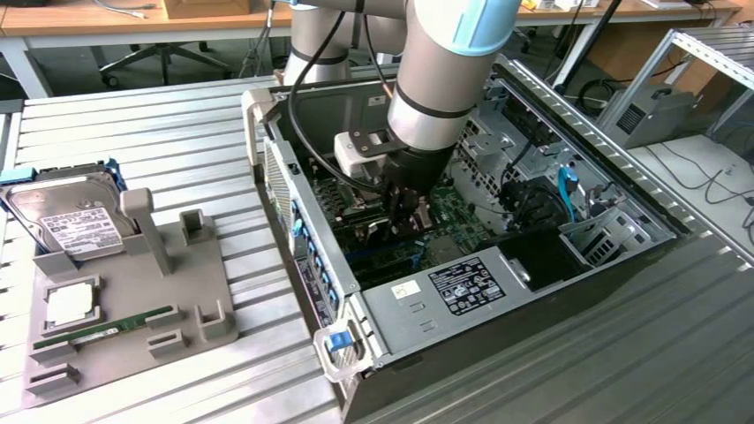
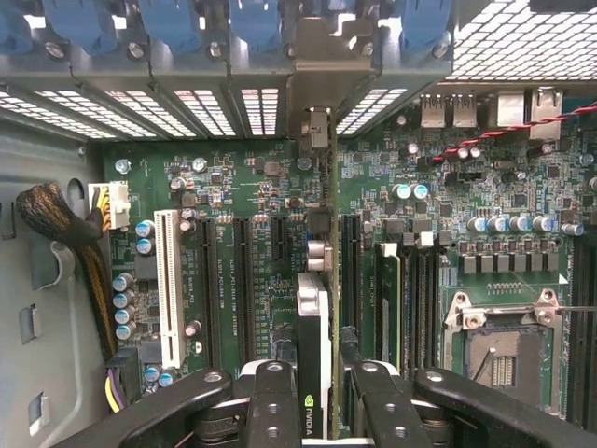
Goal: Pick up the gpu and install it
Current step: 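Insert the gpu into the slot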
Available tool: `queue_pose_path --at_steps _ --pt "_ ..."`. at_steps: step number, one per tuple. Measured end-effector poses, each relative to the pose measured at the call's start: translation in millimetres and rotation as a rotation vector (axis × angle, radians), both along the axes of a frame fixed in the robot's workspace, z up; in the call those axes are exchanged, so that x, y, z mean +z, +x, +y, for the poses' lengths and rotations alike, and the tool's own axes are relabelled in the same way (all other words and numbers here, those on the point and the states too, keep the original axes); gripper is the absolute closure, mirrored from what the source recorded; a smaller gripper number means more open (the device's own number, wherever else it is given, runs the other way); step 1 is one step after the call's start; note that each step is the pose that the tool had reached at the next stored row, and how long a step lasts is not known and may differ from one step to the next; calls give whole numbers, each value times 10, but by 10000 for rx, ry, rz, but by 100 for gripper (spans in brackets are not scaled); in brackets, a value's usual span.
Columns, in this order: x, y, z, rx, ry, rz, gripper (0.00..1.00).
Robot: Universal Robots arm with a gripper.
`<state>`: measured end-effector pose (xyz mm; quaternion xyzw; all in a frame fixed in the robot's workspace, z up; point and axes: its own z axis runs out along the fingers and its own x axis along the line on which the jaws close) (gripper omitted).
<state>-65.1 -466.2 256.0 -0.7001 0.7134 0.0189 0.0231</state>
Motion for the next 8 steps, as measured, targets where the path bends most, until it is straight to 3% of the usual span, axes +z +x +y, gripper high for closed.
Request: queue_pose_path --at_steps 8 --pt "-12 0 0 24 2 0 73"
